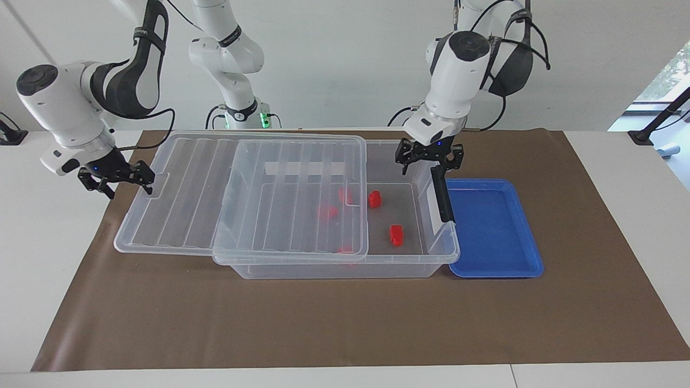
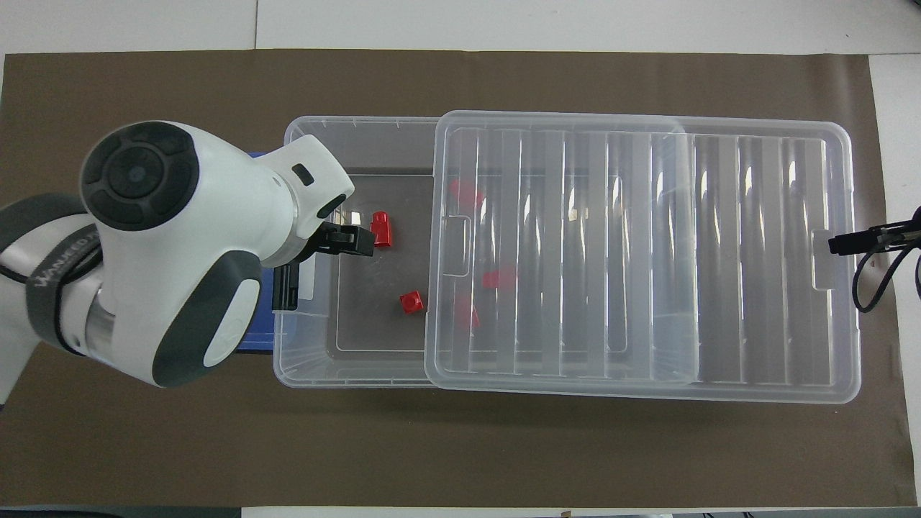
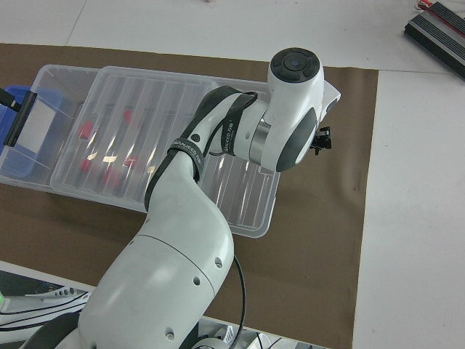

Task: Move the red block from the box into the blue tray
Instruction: 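Lower and close the left gripper on the red block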

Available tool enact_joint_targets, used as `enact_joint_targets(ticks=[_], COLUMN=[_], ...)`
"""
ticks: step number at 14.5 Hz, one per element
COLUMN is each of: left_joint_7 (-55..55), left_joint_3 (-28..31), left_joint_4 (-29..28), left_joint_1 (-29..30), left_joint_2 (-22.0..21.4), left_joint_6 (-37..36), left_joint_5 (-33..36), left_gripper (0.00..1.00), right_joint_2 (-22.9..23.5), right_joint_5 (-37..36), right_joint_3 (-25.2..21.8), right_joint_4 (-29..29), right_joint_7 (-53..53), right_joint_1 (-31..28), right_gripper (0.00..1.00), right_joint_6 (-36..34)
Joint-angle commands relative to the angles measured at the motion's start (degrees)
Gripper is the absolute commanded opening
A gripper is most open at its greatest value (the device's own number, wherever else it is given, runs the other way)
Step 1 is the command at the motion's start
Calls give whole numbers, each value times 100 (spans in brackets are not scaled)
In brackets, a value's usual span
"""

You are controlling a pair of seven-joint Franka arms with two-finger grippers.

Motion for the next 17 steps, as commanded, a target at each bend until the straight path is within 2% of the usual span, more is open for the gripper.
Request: enact_joint_targets(ticks=[1, 5, 8, 11, 14, 17], left_joint_7=[-138, -322, -393, -428, -428, -419], left_joint_3=[98, 89, 89, 98, 107, 124], left_joint_4=[-163, -348, -673, -665, -656, -665], left_joint_1=[-142, -142, -142, -186, -177, -116], left_joint_2=[290, 528, 572, 905, 1195, 1327], left_joint_6=[462, 1024, 1578, 1755, 2071, 2406], left_joint_5=[226, 342, 342, 351, 359, 412], left_gripper=[100, 100, 100, 100, 100, 100], right_joint_2=[-19, -19, -36, -107, -247, -274], right_joint_5=[-47, -47, -47, -55, -64, -55], right_joint_3=[49, 58, 66, 75, 101, 110], right_joint_4=[43, 499, 1350, 1941, 1951, 1942], right_joint_7=[-105, 105, 439, 668, 906, 924], right_joint_1=[-26, 228, 413, 571, 589, 598], right_gripper=[100, 100, 100, 100, 100, 100], right_joint_6=[-3, -467, -1493, -2329, -2700, -2771])
